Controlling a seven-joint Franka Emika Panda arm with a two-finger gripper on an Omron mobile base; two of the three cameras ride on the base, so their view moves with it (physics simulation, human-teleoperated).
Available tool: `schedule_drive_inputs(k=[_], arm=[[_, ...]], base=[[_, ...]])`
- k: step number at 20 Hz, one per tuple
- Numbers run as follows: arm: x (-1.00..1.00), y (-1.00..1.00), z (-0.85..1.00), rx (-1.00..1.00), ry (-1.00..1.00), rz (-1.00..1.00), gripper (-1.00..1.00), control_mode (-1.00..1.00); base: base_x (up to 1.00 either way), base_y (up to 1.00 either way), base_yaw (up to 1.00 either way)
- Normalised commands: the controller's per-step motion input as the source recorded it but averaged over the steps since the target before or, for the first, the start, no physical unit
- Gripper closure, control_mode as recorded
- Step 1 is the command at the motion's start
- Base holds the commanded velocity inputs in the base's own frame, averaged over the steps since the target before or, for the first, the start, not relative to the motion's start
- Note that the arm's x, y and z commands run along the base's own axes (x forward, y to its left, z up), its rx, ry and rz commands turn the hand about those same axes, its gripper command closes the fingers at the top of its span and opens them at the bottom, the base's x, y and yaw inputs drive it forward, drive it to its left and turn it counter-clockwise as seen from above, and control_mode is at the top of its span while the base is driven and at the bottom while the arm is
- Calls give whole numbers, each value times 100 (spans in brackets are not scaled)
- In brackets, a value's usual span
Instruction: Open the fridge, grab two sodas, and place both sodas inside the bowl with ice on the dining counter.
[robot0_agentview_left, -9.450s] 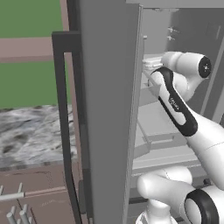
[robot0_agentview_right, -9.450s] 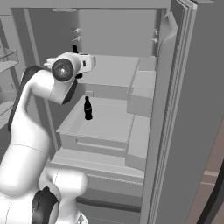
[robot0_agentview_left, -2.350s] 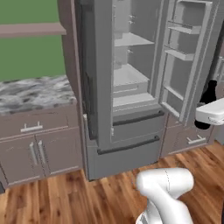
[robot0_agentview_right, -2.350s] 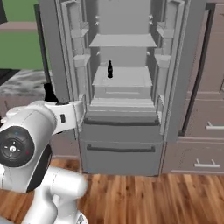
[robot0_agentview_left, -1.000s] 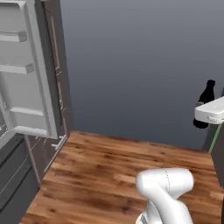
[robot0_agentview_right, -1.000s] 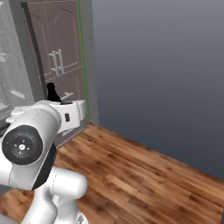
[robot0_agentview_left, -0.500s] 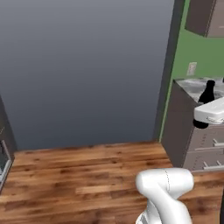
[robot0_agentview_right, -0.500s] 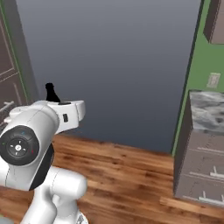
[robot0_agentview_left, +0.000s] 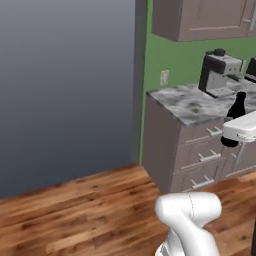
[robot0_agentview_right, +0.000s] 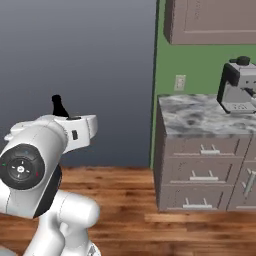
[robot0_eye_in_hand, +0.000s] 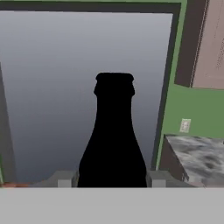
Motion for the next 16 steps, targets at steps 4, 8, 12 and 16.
schedule_drive_inputs(k=[4,8,12,16], arm=[[0,0,0,0,0,0,100,100],[0,0,0,0,0,0,100,100],[0,0,0,0,0,0,100,100],[0,0,0,0,0,0,100,100]], base=[[-22,-7,-64],[-18,-5,-66],[-18,-5,-66],[-16,-4,-66]])
